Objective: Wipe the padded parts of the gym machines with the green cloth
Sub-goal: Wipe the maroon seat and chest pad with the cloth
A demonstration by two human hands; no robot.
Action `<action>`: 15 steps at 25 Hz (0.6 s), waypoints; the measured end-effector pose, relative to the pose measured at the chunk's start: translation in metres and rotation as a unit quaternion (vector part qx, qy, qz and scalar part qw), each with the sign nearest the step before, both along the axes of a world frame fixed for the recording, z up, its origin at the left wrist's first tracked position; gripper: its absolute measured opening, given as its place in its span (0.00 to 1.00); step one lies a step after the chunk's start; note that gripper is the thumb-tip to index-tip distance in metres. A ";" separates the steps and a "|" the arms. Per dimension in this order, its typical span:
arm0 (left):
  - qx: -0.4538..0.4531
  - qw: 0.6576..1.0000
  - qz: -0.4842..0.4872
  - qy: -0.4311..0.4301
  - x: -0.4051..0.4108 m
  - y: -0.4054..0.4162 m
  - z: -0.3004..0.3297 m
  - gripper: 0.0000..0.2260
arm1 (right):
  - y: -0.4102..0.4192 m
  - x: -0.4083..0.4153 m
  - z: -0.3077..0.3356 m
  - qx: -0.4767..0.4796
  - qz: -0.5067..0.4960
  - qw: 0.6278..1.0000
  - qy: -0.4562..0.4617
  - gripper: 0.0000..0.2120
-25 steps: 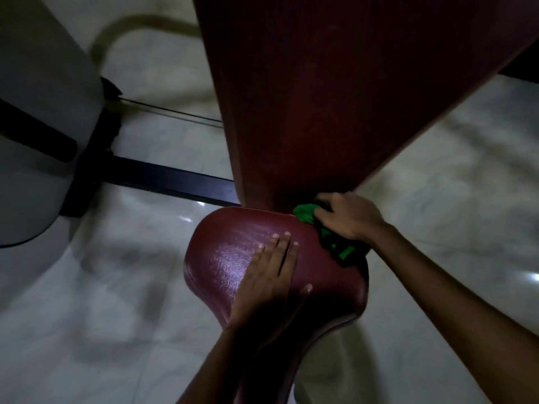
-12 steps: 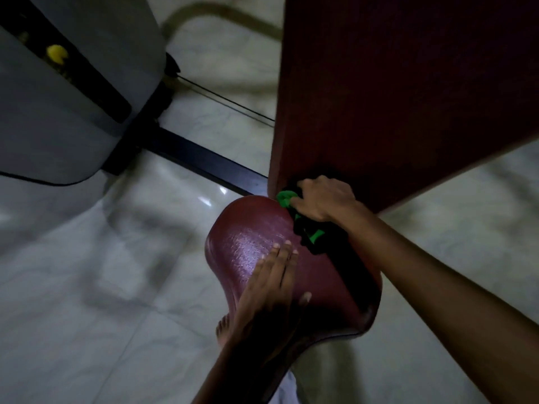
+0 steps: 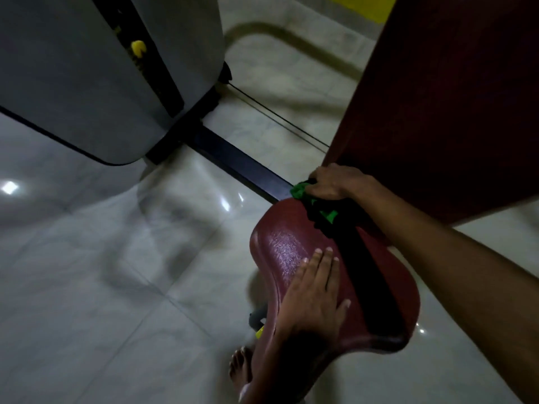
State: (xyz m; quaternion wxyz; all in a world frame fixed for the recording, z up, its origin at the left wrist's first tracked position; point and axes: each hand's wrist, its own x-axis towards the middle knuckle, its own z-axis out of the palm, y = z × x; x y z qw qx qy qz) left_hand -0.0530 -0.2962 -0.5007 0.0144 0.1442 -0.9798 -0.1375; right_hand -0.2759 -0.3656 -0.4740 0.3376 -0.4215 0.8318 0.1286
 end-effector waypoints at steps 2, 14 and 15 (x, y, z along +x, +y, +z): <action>0.004 1.000 0.011 -0.017 -0.002 0.002 0.002 0.28 | -0.020 0.008 -0.003 -0.022 0.036 0.999 -0.001 0.27; -0.013 0.998 0.059 -0.009 0.019 0.007 0.004 0.27 | -0.030 0.019 -0.010 -0.102 0.167 0.980 -0.038 0.21; -0.013 0.998 0.066 -0.006 0.019 0.008 0.004 0.27 | -0.031 0.019 -0.009 -0.112 0.179 0.976 -0.046 0.21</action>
